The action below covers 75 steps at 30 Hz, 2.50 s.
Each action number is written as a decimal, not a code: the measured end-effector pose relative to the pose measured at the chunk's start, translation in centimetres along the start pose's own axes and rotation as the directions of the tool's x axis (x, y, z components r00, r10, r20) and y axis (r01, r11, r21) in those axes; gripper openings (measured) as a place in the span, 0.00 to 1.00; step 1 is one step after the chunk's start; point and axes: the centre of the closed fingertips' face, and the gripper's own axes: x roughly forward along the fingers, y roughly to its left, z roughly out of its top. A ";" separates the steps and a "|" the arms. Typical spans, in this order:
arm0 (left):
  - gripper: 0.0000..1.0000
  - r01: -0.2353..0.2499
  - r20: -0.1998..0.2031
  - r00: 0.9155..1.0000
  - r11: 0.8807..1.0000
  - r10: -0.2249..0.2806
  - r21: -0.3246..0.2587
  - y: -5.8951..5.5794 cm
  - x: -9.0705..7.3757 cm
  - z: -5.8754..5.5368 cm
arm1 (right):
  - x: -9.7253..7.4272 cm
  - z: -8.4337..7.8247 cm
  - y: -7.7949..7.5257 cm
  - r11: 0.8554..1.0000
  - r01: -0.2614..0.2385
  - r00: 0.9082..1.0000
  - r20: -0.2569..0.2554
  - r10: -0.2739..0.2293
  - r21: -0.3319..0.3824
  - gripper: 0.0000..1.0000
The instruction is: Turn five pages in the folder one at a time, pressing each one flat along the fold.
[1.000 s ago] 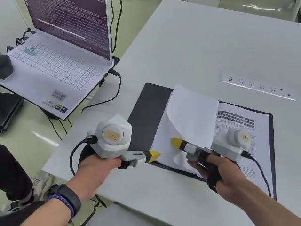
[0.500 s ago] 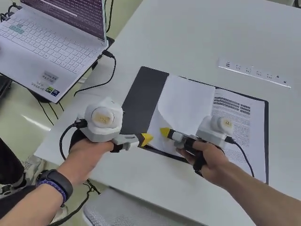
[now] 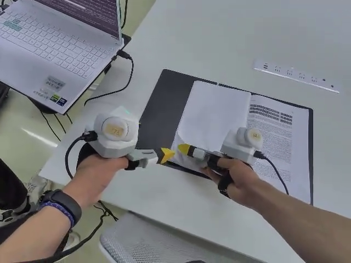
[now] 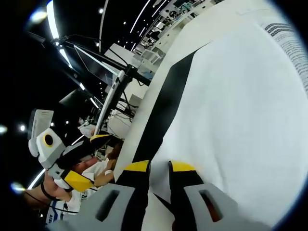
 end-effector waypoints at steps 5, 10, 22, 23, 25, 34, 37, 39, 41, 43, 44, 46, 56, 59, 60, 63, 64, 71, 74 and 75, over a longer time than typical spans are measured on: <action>0.69 0.003 -0.004 1.000 1.000 -0.003 -0.005 0.0 0.1 0.0 | -0.3 0.0 1.4 0.999 -0.044 0.999 0.006 0.044 -0.026 0.31; 0.67 0.024 -0.008 1.000 1.000 -0.024 0.017 -0.6 0.6 0.3 | -1.0 0.3 1.8 0.998 -0.056 0.998 0.016 0.057 -0.034 0.40; 0.58 0.068 -0.003 0.998 0.996 -0.068 0.051 -2.0 2.7 1.7 | -7.1 5.2 1.7 0.994 -0.037 0.988 0.145 0.052 -0.106 0.50; 0.58 0.075 -0.002 0.997 0.996 -0.075 0.056 -2.2 2.8 1.9 | -7.5 5.4 1.5 0.993 -0.029 0.988 0.150 0.046 -0.114 0.51; 0.56 0.082 0.005 0.997 0.994 -0.083 0.071 -2.5 3.0 2.2 | -8.4 5.9 1.3 0.992 -0.019 0.986 0.164 0.039 -0.123 0.51; 0.44 0.117 -0.013 0.993 0.987 -0.116 0.113 -3.7 4.7 2.1 | -11.6 7.0 0.5 0.991 0.025 0.973 0.232 0.006 -0.128 0.50; 0.37 0.106 -0.035 0.994 0.984 -0.102 0.141 -3.8 5.1 1.7 | -12.4 6.8 0.7 0.989 0.029 0.972 0.235 0.006 -0.144 0.49; 0.34 0.110 -0.042 0.994 0.984 -0.105 0.142 -3.9 5.8 1.3 | -12.8 6.8 0.5 0.990 0.028 0.971 0.240 0.007 -0.141 0.49; 0.32 0.125 -0.049 0.992 0.984 -0.119 0.127 -4.2 6.2 1.0 | -13.2 6.8 0.3 0.991 0.032 0.967 0.253 0.002 -0.132 0.49; 0.27 0.130 -0.058 0.991 0.983 -0.123 0.133 -4.7 6.4 0.6 | -13.7 6.6 0.4 0.991 0.035 0.965 0.262 0.000 -0.130 0.49; 0.26 0.135 -0.062 0.990 0.983 -0.128 0.128 -4.8 6.5 0.4 | -13.8 6.5 0.4 0.991 0.036 0.965 0.262 0.000 -0.130 0.48; 0.22 0.137 -0.078 0.989 0.982 -0.127 0.132 -5.0 6.7 -0.2 | -14.0 6.2 0.3 0.991 0.037 0.967 0.253 -0.003 -0.130 0.47; 0.00 0.127 -0.169 0.980 0.985 -0.107 0.117 -4.6 6.9 -3.9 | -14.5 6.1 0.0 0.992 0.043 0.966 0.260 -0.010 -0.123 0.48; 0.00 0.115 -0.162 0.982 0.989 -0.100 0.090 -4.4 6.8 -4.2 | -14.5 6.1 -0.1 0.990 0.052 0.967 0.256 -0.016 -0.134 0.47; 0.00 0.116 -0.164 0.981 0.989 -0.101 0.088 -4.3 6.7 -4.2 | -14.5 6.1 -0.1 0.989 0.052 0.967 0.254 -0.016 -0.136 0.47; 0.00 0.118 -0.167 0.981 0.988 -0.100 0.098 -4.3 6.7 -4.2 | -14.4 6.2 -0.4 0.988 0.055 0.968 0.249 -0.018 -0.143 0.47; 0.00 0.117 -0.168 0.981 0.988 -0.099 0.100 -4.4 6.7 -4.2 | -14.4 6.2 -0.4 0.988 0.058 0.969 0.247 -0.020 -0.147 0.46; 0.00 0.113 -0.164 0.982 0.988 -0.095 0.107 -4.3 6.8 -4.2 | -13.7 7.4 -1.4 0.984 0.075 0.973 0.228 -0.037 -0.161 0.43; 0.00 0.107 -0.162 0.983 0.988 -0.089 0.107 -4.1 6.9 -4.2 | -13.5 8.1 -2.0 0.981 0.086 0.972 0.229 -0.045 -0.173 0.42; 0.00 0.107 -0.162 0.983 0.989 -0.089 0.104 -4.0 7.0 -4.2 | -13.5 8.4 -2.2 0.981 0.088 0.971 0.233 -0.046 -0.171 0.41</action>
